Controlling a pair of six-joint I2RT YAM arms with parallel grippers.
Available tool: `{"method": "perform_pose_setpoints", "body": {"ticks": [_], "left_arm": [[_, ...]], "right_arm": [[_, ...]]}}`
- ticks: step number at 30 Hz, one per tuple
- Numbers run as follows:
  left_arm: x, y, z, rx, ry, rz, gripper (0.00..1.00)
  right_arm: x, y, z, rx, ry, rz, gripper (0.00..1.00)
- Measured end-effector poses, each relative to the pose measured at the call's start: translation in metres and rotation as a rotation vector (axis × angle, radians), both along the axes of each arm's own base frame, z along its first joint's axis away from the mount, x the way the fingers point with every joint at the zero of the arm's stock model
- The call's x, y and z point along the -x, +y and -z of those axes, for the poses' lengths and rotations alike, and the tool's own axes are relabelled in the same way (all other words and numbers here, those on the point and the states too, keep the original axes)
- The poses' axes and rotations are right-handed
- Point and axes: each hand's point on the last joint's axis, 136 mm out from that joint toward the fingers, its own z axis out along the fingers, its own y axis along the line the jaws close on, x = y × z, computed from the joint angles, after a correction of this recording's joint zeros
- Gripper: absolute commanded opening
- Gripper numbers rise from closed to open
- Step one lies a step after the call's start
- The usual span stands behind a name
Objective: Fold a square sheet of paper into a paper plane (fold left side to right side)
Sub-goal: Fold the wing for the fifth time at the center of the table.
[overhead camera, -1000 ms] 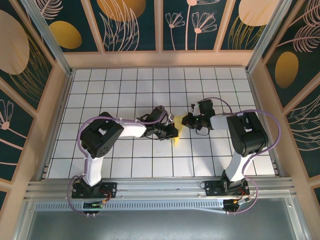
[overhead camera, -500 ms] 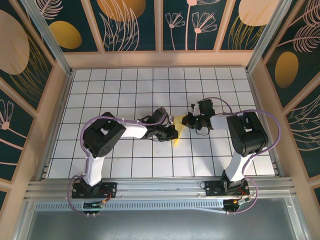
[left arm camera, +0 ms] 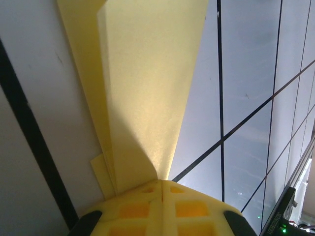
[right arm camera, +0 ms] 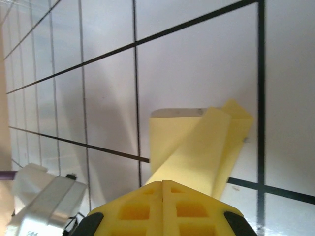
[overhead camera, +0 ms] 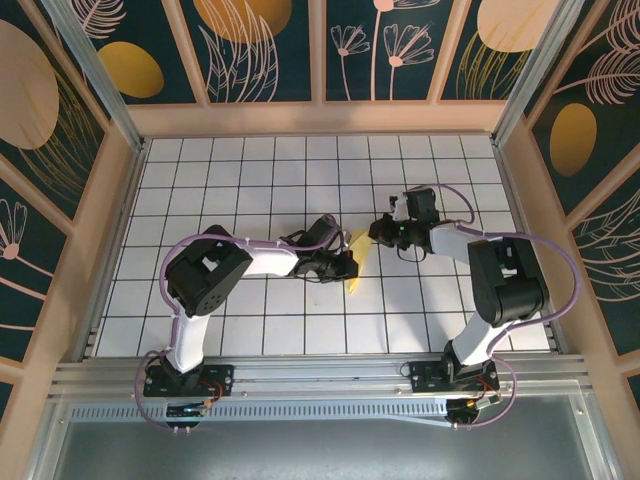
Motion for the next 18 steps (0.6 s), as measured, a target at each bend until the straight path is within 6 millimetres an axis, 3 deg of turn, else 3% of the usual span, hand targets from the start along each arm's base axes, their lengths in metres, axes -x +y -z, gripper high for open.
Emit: {"method": "perform_pose_setpoints", "body": {"ticks": [9,18], "left_arm": [[0.000,-0.001,0.000,-0.006,-0.003,-0.001,0.00],[0.000,-0.001,0.000,-0.011,-0.001,-0.002,0.00]], "right_arm": [[0.036,0.015,0.020,-0.027,0.058,-0.057,0.00],[0.041,0.024,0.032,-0.022,0.073,-0.079,0.00]]}}
